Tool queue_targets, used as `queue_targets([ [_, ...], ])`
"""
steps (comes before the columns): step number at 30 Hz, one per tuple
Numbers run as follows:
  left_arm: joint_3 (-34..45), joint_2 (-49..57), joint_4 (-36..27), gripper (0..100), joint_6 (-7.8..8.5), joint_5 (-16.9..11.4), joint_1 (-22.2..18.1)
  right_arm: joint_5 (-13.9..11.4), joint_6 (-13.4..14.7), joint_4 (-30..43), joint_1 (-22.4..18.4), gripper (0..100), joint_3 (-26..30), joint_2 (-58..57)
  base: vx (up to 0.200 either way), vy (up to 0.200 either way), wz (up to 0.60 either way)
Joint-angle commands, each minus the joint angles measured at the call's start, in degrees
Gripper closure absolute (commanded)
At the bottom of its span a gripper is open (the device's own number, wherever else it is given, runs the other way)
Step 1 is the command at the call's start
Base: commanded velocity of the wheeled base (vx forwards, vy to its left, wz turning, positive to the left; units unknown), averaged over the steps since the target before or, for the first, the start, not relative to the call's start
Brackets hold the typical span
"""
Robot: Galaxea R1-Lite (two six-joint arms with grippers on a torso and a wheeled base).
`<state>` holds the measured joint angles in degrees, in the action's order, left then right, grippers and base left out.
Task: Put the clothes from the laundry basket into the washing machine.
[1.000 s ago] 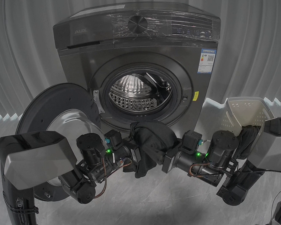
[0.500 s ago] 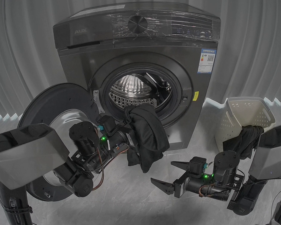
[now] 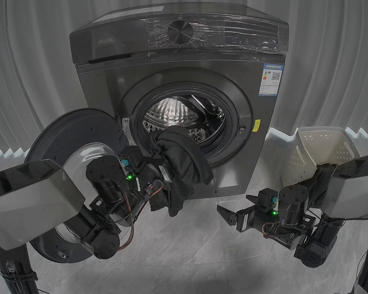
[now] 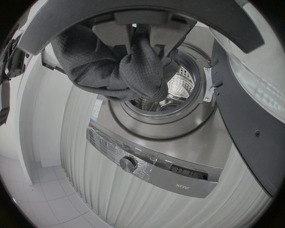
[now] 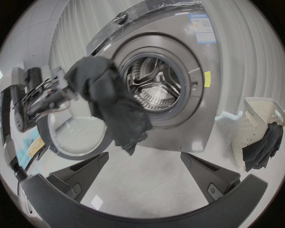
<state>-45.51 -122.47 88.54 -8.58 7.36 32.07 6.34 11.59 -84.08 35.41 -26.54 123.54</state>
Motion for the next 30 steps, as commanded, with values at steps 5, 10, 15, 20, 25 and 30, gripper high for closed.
queue_targets([
  [5, 3.9, 0.1, 0.0, 100, 1.55, 1.5, 0.8, 0.6, 0.7, 0.2, -3.3, 0, -1.4, 0.9, 0.0, 0.0, 0.0],
  [10, 4.7, -0.4, 0.1, 100, 2.52, 1.5, 0.4, 0.3, 1.8, -0.8, -3.9, 0, 2.1, 0.1, 0.0, 0.0, 0.0],
  [15, 4.1, -0.6, -0.9, 100, 2.69, 0.9, 0.4, 0.2, 2.2, -5.0, -3.9, 0, 5.5, 0.8, 0.08, 0.0, 0.0],
  [20, 3.1, -2.2, -0.2, 100, 2.69, 1.1, 0.4, 0.1, 2.5, -5.0, -3.4, 0, 5.7, 0.7, 0.2, 0.0, 0.0],
  [25, 3.1, -2.9, 0.0, 100, 3.48, 1.0, 0.7, 0.1, 2.5, -5.0, -3.2, 0, 6.1, 0.7, 0.08, 0.0, 0.0],
  [30, 2.2, -2.8, -1.1, 100, 3.57, 0.7, 0.8, 0.0, 2.5, -5.0, -3.1, 0, 6.1, 0.7, 0.08, 0.0, 0.0],
])
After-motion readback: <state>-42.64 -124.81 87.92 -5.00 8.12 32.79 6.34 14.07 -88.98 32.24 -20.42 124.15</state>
